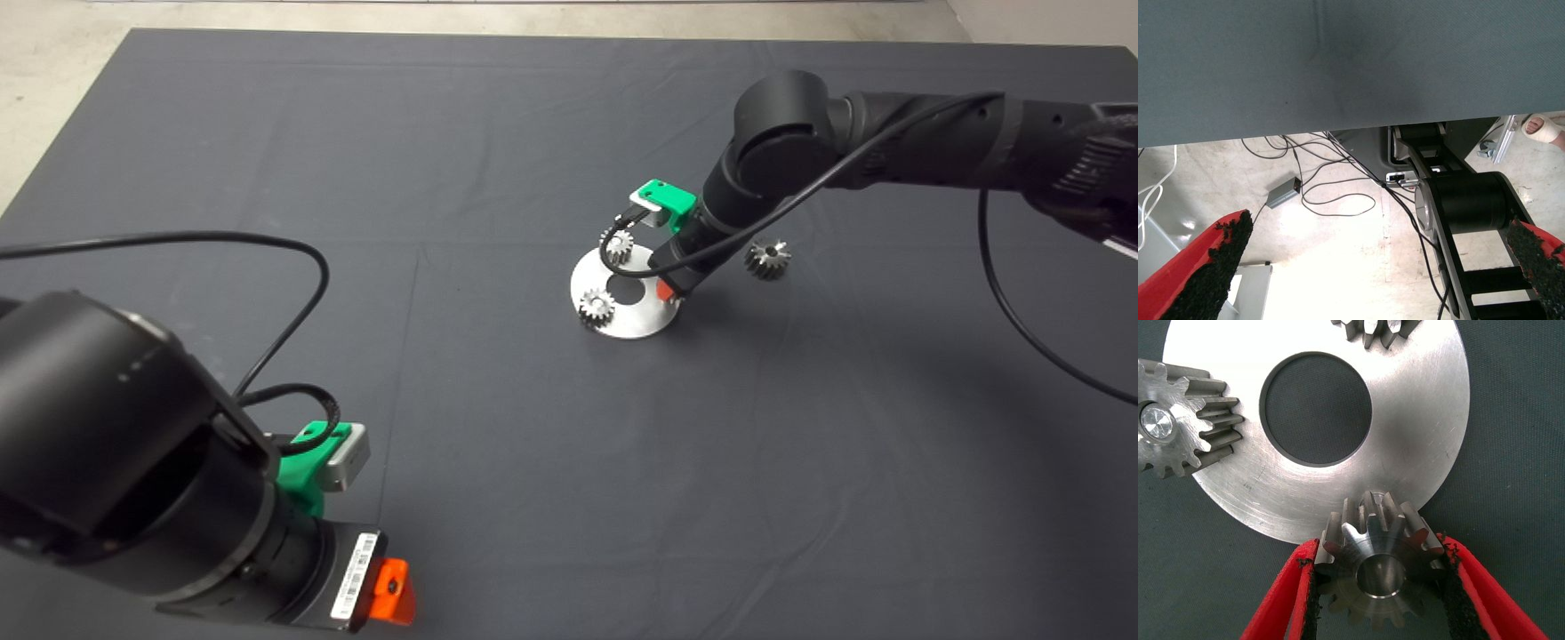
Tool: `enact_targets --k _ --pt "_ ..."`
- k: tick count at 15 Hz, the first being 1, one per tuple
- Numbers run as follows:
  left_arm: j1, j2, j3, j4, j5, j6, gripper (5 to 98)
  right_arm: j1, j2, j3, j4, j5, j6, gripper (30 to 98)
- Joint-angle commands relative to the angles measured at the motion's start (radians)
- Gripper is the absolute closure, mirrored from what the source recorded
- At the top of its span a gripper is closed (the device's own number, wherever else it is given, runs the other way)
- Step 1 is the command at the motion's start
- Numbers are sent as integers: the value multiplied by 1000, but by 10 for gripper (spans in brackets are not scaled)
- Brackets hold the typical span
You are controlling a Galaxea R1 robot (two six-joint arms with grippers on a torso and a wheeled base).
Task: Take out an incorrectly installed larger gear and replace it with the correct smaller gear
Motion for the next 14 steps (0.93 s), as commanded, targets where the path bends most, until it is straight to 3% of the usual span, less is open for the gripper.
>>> enact_targets --k 1,14 --pt "-5 0 17 -19 2 -5 54 24 6 9 -17 3 -1 882" --pt "-5 -1 17 -19 2 -5 54 25 0 9 -34 6 -1 881"
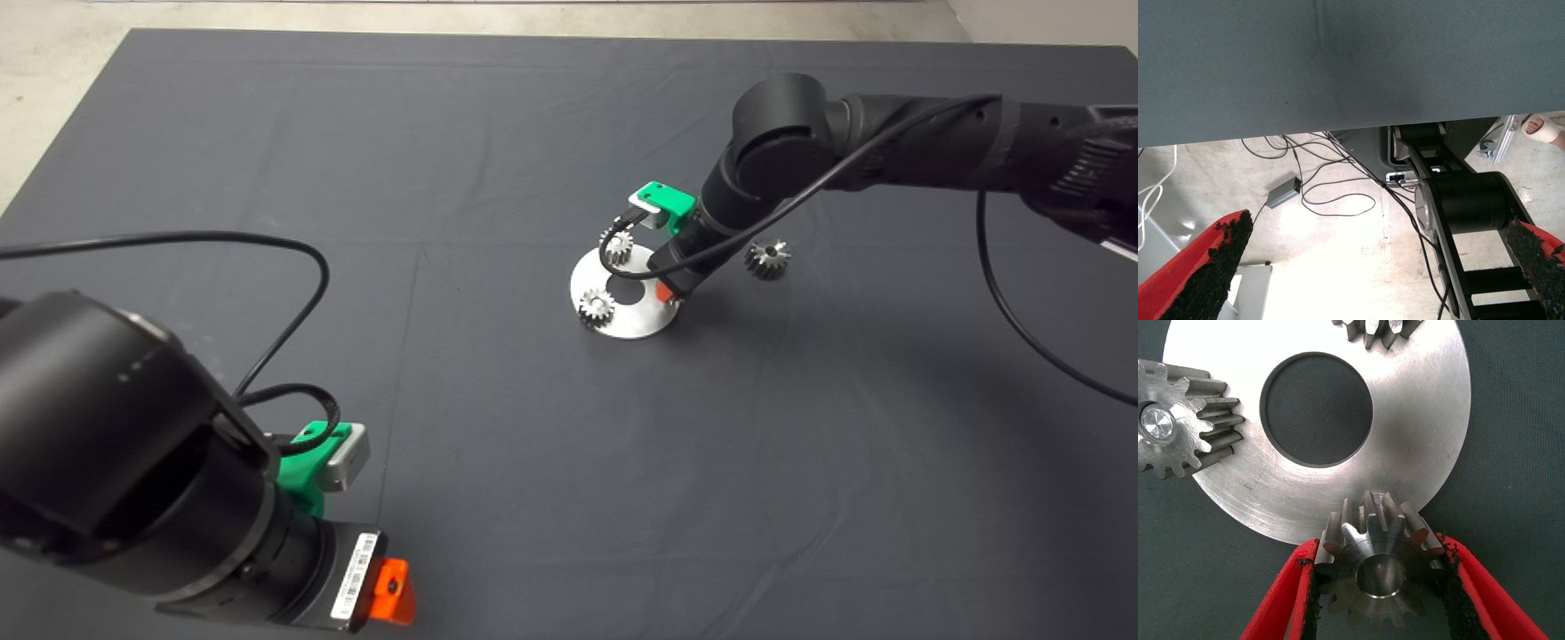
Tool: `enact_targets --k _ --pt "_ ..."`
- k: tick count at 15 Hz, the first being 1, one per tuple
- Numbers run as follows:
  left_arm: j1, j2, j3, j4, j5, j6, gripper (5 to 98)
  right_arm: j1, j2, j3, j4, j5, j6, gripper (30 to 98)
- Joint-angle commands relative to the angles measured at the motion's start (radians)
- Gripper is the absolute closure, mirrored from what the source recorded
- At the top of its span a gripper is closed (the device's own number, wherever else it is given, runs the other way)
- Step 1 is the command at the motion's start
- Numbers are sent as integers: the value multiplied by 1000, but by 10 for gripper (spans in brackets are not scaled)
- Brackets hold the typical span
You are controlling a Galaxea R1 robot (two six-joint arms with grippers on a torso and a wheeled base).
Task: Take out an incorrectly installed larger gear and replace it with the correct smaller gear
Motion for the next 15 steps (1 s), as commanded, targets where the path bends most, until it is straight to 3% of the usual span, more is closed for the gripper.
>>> enact_targets --k 1,15 --pt "-5 -1 17 -19 2 -4 54 26 0 9 -38 6 0 882" --pt "-5 0 17 -19 2 -4 54 12 -3 9 -89 13 5 882"
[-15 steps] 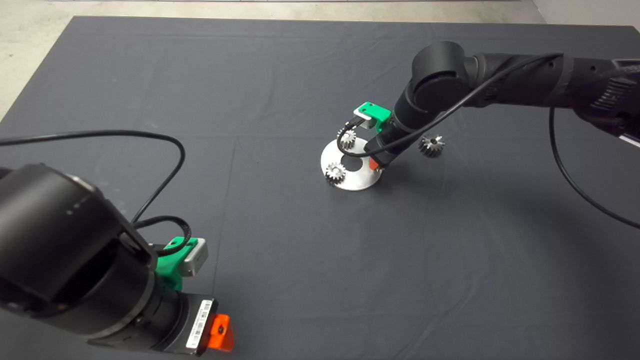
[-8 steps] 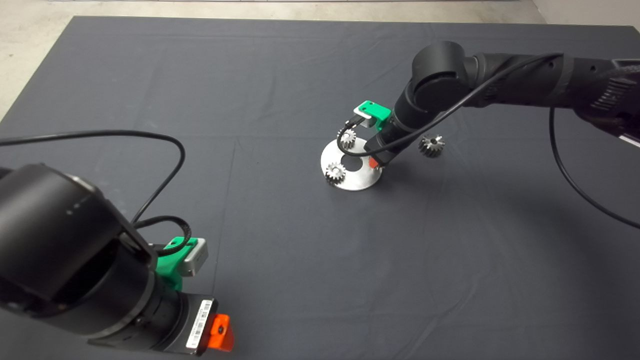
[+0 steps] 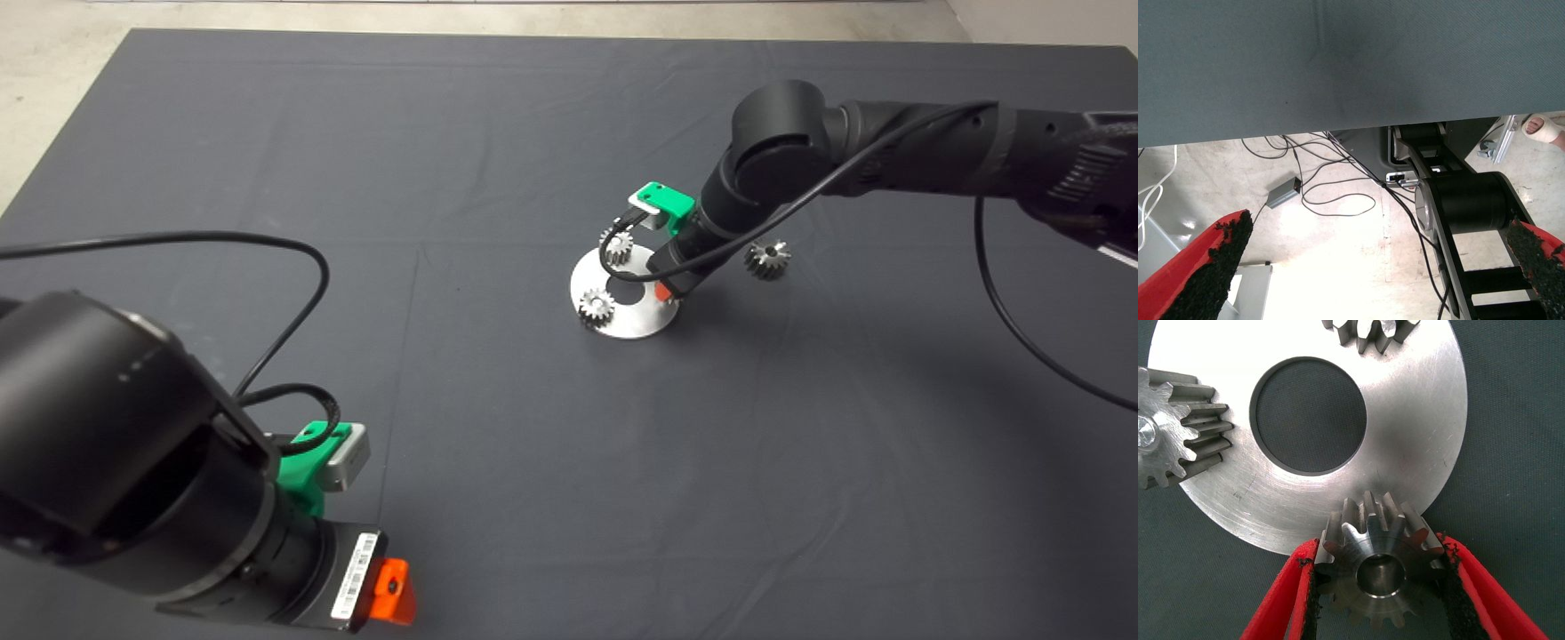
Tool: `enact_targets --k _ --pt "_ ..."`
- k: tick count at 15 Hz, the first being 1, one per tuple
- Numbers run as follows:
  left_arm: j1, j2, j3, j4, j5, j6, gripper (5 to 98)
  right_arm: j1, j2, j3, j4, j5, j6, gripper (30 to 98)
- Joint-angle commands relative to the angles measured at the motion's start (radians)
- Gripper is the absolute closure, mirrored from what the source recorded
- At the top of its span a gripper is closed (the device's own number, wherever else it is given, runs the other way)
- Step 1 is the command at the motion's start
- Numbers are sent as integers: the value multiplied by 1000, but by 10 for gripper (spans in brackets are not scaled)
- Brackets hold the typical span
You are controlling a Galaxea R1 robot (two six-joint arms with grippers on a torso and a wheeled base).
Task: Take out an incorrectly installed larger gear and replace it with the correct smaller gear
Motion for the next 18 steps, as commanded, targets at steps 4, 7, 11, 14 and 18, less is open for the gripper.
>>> enact_targets --k 4,7,11,14,18 --pt "-5 0 17 -19 3 -4 54 25 -2 9 -53 2 7 882" --pt "-5 -1 17 -19 2 -4 54 9 3 9 -61 2 7 882" --pt "-5 -1 17 -19 2 -4 54 3 3 9 -66 2 7 882" --pt "-5 -1 17 -19 2 -4 54 3 1 10 -67 2 7 882" --pt "-5 0 17 -19 2 -4 54 5 3 10 -67 2 6 880"
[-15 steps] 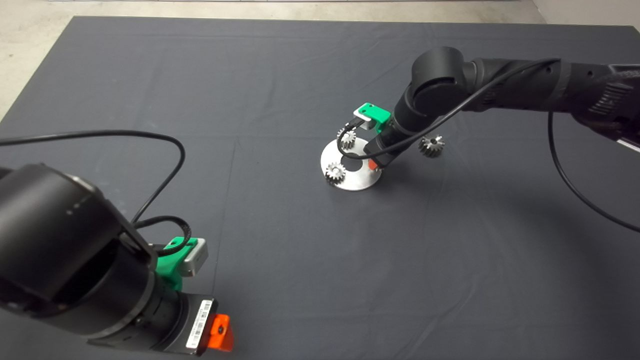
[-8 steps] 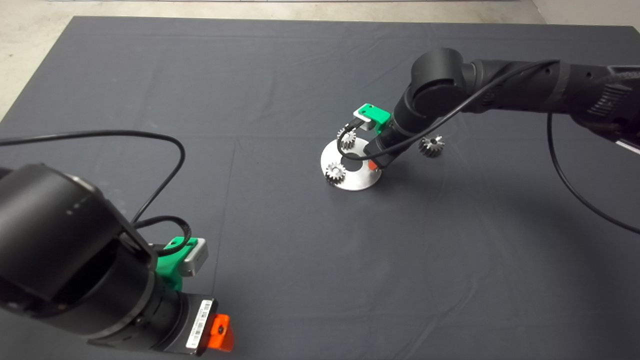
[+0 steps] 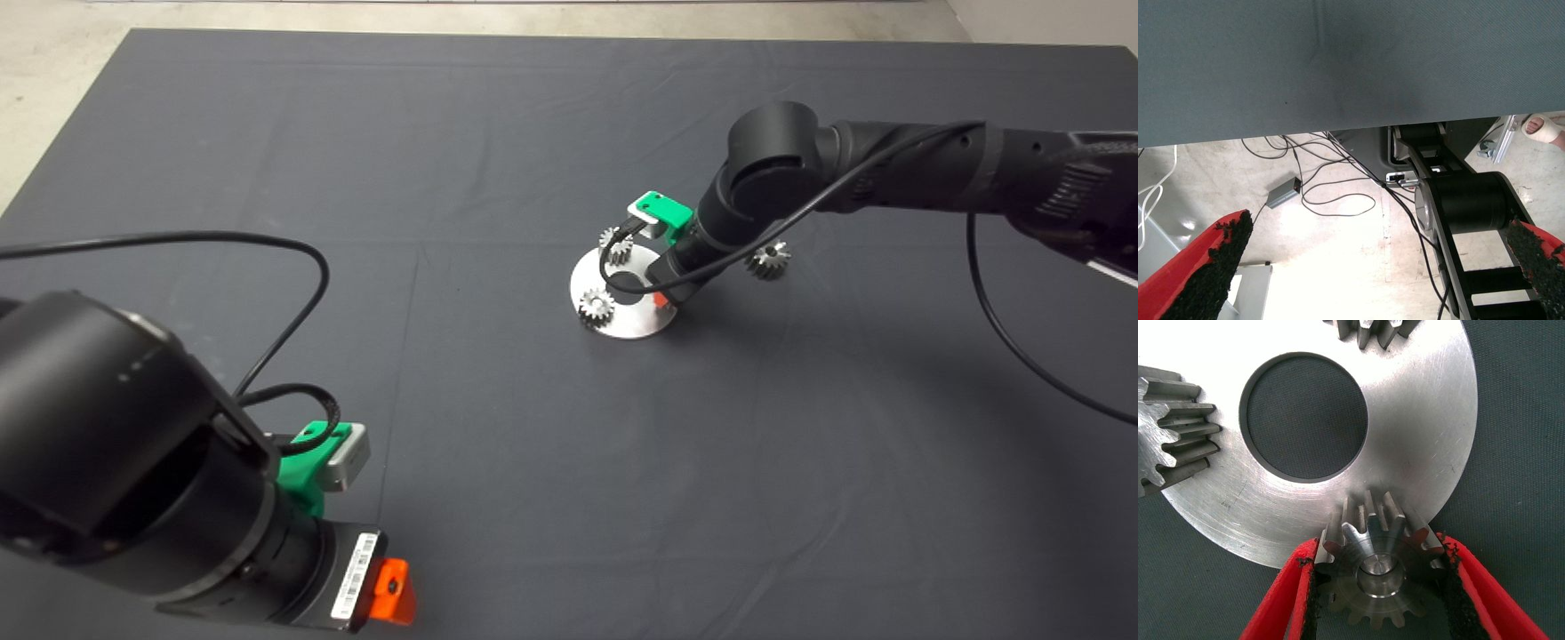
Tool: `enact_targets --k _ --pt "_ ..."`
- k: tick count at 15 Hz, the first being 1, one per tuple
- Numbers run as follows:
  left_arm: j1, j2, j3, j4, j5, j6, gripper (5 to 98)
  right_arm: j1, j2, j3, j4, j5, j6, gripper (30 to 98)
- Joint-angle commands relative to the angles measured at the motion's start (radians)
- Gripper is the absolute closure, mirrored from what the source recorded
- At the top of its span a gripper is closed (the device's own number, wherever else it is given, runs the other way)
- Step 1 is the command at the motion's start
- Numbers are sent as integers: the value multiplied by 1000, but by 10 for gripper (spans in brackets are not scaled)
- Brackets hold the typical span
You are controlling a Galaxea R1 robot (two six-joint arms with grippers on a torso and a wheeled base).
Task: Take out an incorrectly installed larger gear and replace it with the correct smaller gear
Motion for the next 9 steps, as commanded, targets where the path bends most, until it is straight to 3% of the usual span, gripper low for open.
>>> enact_targets --k 1,9 --pt "-5 -1 17 -19 2 -4 54 32 0 9 -28 1 5 880" --pt "1 0 17 -19 2 -6 54 33 -2 9 -28 2 7 852"
